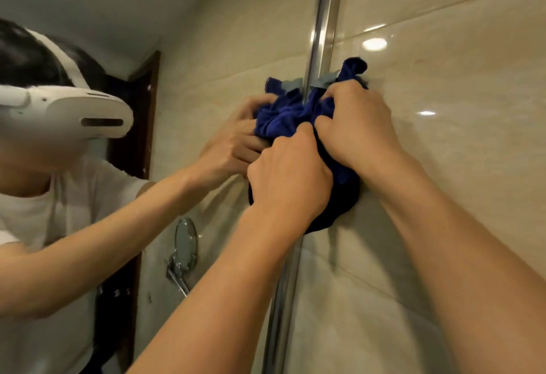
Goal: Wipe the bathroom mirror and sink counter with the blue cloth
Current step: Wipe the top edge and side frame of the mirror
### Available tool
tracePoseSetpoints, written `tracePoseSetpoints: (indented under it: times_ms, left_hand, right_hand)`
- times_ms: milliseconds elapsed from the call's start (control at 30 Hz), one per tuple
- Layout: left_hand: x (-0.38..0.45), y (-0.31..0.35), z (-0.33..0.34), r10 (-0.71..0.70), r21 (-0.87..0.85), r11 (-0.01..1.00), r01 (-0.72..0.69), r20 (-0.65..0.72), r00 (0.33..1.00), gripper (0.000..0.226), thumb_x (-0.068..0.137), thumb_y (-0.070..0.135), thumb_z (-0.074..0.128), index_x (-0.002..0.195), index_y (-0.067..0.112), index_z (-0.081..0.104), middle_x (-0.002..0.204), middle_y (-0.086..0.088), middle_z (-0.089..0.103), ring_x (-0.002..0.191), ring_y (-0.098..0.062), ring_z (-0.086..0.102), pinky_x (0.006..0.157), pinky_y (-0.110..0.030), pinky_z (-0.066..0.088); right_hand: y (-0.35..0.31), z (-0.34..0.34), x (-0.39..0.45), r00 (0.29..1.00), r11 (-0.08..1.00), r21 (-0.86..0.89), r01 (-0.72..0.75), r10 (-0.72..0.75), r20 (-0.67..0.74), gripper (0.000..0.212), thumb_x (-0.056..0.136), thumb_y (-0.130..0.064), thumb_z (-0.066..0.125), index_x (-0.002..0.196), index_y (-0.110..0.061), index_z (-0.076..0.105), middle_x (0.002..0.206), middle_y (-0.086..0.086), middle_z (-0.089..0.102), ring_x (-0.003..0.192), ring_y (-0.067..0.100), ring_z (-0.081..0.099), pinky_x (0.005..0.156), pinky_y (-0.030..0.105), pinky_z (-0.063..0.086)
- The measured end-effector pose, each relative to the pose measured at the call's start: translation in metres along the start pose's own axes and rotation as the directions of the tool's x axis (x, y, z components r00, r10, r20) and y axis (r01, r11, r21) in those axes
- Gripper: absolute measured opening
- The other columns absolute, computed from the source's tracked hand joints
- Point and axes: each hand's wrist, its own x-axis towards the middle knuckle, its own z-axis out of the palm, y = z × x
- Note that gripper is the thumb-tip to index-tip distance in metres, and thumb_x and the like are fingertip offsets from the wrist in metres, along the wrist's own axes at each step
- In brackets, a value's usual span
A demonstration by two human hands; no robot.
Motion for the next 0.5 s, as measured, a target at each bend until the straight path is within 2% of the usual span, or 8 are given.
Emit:
tracePoseSetpoints:
  times_ms: [133,267,333,433,500]
  left_hand:
    - [-0.034,-0.017,0.019,-0.002,-0.028,1.000,0.002,0.001,1.000,0.026,0.094,0.024,0.045,0.120,0.025,0.048,0.111,-0.006,0.062,0.104,-0.033,0.057,0.068,-0.037,0.033]
    - [-0.072,-0.036,0.040,0.011,-0.047,0.999,-0.011,-0.006,1.000,0.027,0.095,0.027,0.045,0.122,0.030,0.047,0.104,-0.001,0.065,0.096,-0.029,0.060,0.067,-0.036,0.040]
    - [-0.088,-0.045,0.050,0.011,-0.043,0.999,-0.011,-0.016,1.000,0.027,0.096,0.029,0.045,0.123,0.031,0.046,0.101,0.001,0.065,0.093,-0.026,0.061,0.065,-0.035,0.039]
    - [-0.114,-0.052,0.066,0.002,-0.010,1.000,-0.002,-0.017,1.000,0.028,0.100,0.030,0.040,0.128,0.031,0.039,0.100,0.001,0.064,0.091,-0.026,0.062,0.065,-0.036,0.042]
    - [-0.127,-0.054,0.075,-0.003,-0.025,1.000,0.003,-0.009,1.000,0.032,0.100,0.031,0.039,0.132,0.032,0.036,0.099,0.002,0.065,0.089,-0.025,0.063,0.068,-0.038,0.050]
  right_hand:
    - [0.004,0.018,-0.037,1.000,1.000,0.021,-0.001,0.001,0.012,0.020,0.089,-0.016,0.056,0.108,-0.013,0.061,0.102,0.013,0.061,0.097,0.036,0.057,0.076,0.035,0.045]
    - [0.008,0.038,-0.082,0.999,0.998,0.050,-0.034,0.033,0.023,0.020,0.091,-0.017,0.055,0.110,-0.014,0.059,0.095,0.009,0.055,0.090,0.033,0.054,0.072,0.033,0.043]
    - [0.010,0.048,-0.101,0.998,0.997,0.065,-0.045,0.042,0.035,0.019,0.091,-0.018,0.054,0.110,-0.015,0.058,0.098,0.009,0.058,0.093,0.034,0.056,0.074,0.036,0.046]
    - [0.014,0.060,-0.124,0.997,0.998,0.043,-0.047,0.045,0.063,0.019,0.093,-0.017,0.051,0.111,-0.016,0.056,0.103,0.010,0.061,0.094,0.032,0.056,0.070,0.035,0.042]
    - [0.015,0.064,-0.136,0.996,0.999,0.027,-0.046,0.043,0.076,0.018,0.096,-0.017,0.049,0.114,-0.016,0.054,0.103,0.010,0.061,0.091,0.029,0.053,0.068,0.034,0.038]
